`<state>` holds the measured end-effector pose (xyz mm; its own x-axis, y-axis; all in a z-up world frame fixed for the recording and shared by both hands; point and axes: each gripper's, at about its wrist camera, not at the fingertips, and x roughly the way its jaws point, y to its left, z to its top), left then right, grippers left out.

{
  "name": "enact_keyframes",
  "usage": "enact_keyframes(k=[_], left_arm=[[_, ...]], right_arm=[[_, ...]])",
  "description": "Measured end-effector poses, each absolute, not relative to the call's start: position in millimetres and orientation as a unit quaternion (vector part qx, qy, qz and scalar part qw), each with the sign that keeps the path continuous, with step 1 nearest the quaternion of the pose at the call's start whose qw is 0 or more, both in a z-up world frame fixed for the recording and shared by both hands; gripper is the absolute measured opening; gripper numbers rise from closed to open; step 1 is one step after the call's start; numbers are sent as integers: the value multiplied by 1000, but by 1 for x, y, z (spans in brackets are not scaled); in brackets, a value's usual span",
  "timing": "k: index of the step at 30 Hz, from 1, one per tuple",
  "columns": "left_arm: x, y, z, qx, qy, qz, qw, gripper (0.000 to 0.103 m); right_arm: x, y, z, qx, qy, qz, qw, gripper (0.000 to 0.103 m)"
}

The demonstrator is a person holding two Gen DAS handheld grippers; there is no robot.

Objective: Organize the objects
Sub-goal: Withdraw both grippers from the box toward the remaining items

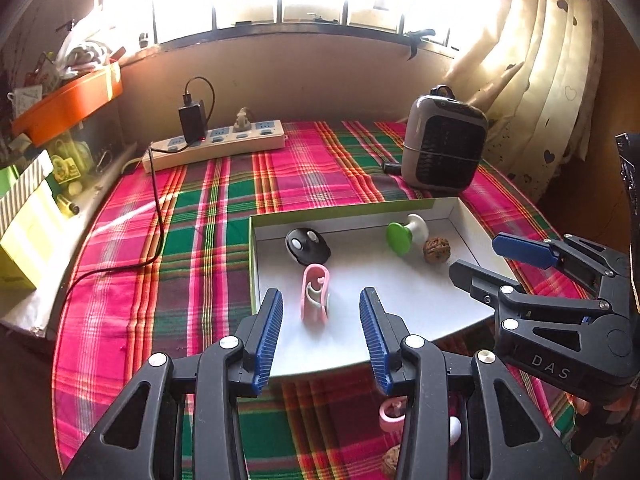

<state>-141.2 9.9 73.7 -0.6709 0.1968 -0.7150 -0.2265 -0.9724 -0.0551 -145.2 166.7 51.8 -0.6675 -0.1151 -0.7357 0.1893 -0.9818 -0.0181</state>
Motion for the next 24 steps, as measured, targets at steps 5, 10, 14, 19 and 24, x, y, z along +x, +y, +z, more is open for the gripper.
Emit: enact_keyframes(k=[5,10,14,19,24], left_arm=[[-115,5,72,-383,8,916,121,39],[-91,-3,63,-385,-3,915,123,39],[-74,-9,54,-389,-13,913,126,40],[-59,-11,42,-400,-20,907,129,40],[-48,-13,36,-401,-31,905,142,42]], right_arm=[[-119,168,58,387,37,-918,82,55],[-92,171,56,380,31,-921,76,55],[-74,173,48,382,20,-921,73,55],[-57,174,35,387,11,-920,65,56],[-38,171,26,387,9,-920,60,60]])
